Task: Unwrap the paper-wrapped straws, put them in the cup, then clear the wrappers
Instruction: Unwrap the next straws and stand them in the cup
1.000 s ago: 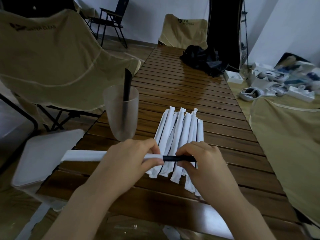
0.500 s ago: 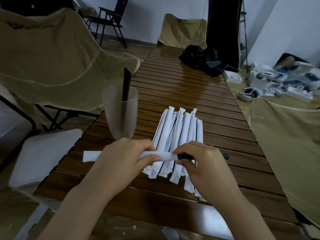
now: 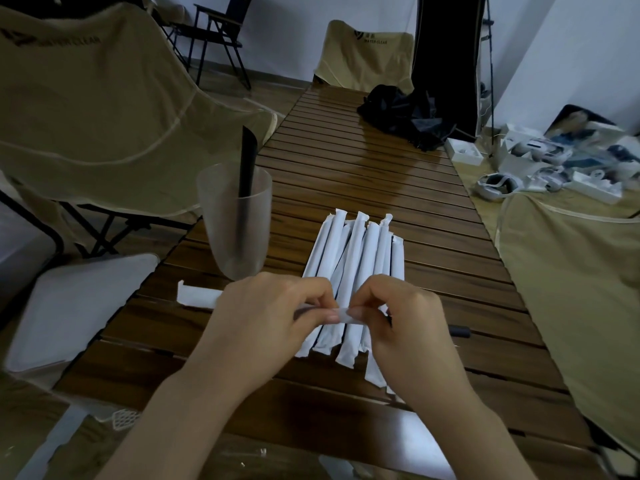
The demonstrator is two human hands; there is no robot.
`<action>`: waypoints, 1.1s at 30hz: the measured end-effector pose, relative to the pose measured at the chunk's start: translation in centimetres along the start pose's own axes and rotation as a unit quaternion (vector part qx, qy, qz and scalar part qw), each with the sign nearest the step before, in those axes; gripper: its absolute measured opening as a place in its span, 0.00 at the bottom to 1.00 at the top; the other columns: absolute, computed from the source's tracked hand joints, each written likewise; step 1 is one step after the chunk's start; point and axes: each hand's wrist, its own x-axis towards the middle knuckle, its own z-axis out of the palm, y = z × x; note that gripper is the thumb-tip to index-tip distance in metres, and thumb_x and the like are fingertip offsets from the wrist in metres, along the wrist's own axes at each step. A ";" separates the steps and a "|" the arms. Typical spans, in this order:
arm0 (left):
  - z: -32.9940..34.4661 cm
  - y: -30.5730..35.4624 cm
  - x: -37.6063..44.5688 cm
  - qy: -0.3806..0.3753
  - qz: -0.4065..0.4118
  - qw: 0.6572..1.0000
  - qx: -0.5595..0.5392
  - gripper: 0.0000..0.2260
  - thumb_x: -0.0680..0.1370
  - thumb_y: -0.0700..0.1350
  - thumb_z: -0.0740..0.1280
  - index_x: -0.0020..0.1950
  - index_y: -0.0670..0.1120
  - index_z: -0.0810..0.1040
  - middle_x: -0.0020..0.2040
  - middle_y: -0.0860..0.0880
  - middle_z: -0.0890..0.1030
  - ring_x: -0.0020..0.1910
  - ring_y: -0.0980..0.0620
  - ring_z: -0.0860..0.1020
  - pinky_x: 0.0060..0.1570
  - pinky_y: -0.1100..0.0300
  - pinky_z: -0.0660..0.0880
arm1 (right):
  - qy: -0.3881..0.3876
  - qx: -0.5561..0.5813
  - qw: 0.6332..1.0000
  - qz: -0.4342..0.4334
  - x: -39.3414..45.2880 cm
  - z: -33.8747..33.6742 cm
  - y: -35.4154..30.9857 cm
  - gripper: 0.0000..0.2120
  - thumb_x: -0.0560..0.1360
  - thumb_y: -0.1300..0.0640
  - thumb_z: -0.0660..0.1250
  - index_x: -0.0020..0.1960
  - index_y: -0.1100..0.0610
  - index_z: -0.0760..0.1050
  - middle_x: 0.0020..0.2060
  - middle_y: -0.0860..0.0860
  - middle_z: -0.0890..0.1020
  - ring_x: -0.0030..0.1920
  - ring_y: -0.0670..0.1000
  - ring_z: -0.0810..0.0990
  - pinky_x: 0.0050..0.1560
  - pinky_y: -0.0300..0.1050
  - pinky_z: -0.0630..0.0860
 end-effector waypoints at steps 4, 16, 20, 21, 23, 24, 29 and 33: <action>0.1 0.5 0.4 0.032 0.002 0.999 -0.014 0.10 0.77 0.60 0.61 0.39 0.59 0.76 0.31 0.61 0.73 0.31 0.63 0.73 0.32 0.69 0.63 | 0.049 -0.002 0.999 -0.005 0.0 0.2 -0.4 0.14 0.69 0.71 0.69 0.35 0.52 0.75 0.32 0.45 0.78 0.34 0.44 0.75 0.32 0.35 0.70; 0.8 1.2 0.5 0.003 -0.170 0.960 -0.221 0.08 0.75 0.53 0.67 0.36 0.55 0.77 0.33 0.59 0.82 0.34 0.58 0.79 0.41 0.57 0.77 | 0.135 -0.082 0.972 -0.174 0.4 0.4 -0.3 0.09 0.65 0.70 0.64 0.36 0.57 0.74 0.32 0.49 0.75 0.36 0.50 0.70 0.33 0.46 0.71; 0.7 0.7 0.7 -0.030 -0.214 0.925 -0.312 0.10 0.72 0.51 0.71 0.32 0.52 0.77 0.30 0.50 0.80 0.33 0.48 0.79 0.40 0.50 0.79 | 0.127 -0.081 0.970 -0.191 0.5 0.8 -0.3 0.10 0.67 0.67 0.55 0.35 0.57 0.74 0.32 0.49 0.74 0.36 0.50 0.70 0.32 0.46 0.71; 0.6 0.5 0.8 -0.049 -0.215 0.923 -0.317 0.10 0.70 0.53 0.73 0.32 0.53 0.77 0.32 0.49 0.81 0.35 0.43 0.80 0.42 0.47 0.79 | 0.124 -0.077 0.971 -0.189 0.5 1.0 -0.5 0.11 0.67 0.65 0.53 0.35 0.58 0.73 0.32 0.49 0.74 0.36 0.49 0.69 0.32 0.45 0.70; 0.5 0.4 0.8 -0.056 -0.218 0.919 -0.324 0.10 0.67 0.57 0.74 0.31 0.55 0.78 0.32 0.50 0.81 0.35 0.43 0.81 0.43 0.47 0.79 | 0.121 -0.072 0.974 -0.177 0.4 1.4 -0.7 0.12 0.67 0.64 0.51 0.35 0.58 0.73 0.32 0.50 0.74 0.36 0.49 0.67 0.32 0.43 0.68; 0.5 0.3 0.7 -0.051 -0.223 0.916 -0.330 0.11 0.70 0.57 0.73 0.31 0.55 0.78 0.32 0.50 0.81 0.33 0.47 0.80 0.41 0.51 0.79 | 0.121 -0.073 0.975 -0.173 0.3 1.5 -0.8 0.12 0.67 0.64 0.50 0.35 0.58 0.73 0.32 0.50 0.74 0.36 0.49 0.67 0.32 0.43 0.67; -0.9 0.9 0.9 -0.122 -0.266 0.891 -0.348 0.06 0.75 0.44 0.68 0.39 0.47 0.77 0.32 0.51 0.80 0.21 0.60 0.75 0.22 0.73 0.68 | 0.124 -0.103 0.967 -0.198 0.1 1.4 -1.0 0.12 0.64 0.67 0.51 0.35 0.59 0.73 0.33 0.51 0.73 0.36 0.50 0.66 0.33 0.43 0.66; -1.5 1.5 0.8 -0.211 -0.364 0.814 -0.401 0.09 0.81 0.45 0.61 0.42 0.45 0.75 0.33 0.48 0.75 0.26 0.56 0.70 0.25 0.68 0.66 | 0.150 -0.099 0.963 -0.201 -0.1 1.5 -1.9 0.10 0.66 0.68 0.52 0.36 0.59 0.71 0.34 0.51 0.72 0.37 0.48 0.65 0.35 0.40 0.65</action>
